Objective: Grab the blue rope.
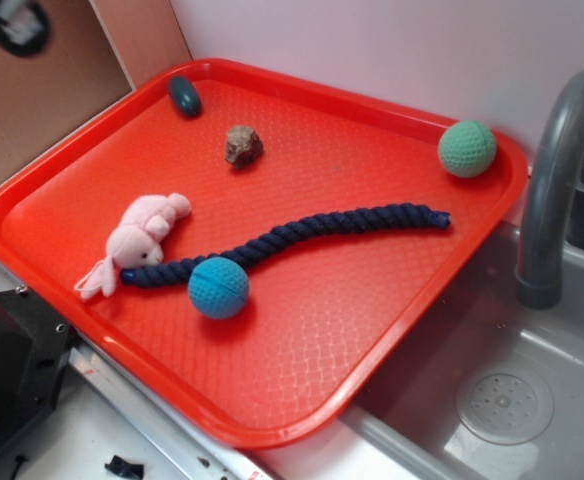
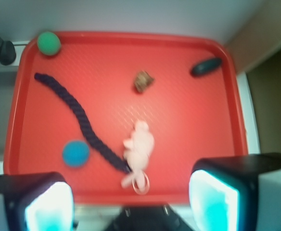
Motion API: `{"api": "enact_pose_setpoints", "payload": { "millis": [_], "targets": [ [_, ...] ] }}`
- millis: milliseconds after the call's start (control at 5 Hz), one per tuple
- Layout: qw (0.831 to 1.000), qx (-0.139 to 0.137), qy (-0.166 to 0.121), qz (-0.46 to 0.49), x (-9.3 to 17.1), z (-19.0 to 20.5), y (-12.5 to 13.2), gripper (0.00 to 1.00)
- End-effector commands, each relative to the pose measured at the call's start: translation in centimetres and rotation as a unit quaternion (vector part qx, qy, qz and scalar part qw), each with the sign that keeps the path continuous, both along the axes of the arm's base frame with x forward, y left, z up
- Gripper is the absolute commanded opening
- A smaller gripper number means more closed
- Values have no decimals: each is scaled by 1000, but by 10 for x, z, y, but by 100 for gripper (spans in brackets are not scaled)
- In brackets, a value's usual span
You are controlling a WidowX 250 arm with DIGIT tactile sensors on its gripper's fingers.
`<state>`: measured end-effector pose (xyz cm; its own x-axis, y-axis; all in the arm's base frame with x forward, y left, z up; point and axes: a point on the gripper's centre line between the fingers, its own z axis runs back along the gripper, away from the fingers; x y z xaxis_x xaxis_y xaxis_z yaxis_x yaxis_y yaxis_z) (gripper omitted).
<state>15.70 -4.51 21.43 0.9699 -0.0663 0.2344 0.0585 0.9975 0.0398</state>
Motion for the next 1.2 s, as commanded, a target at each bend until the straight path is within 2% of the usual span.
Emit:
{"api": "enact_pose_setpoints", "payload": {
  "millis": [0,200,400,600,800,1000],
  "targets": [
    [998,-19,-41,-54,50,-35,-44,100],
    [997,-18,-12,-80,77,-72,-55,100],
    [996,-10,14,-88,89,-107,-62,100],
    [993,18,57,-97,97,-144,-63,100],
    [986,-7,100,-130,102,-177,-68,100],
    [983,12,115,-143,101,-192,-71,100]
  ]
}}
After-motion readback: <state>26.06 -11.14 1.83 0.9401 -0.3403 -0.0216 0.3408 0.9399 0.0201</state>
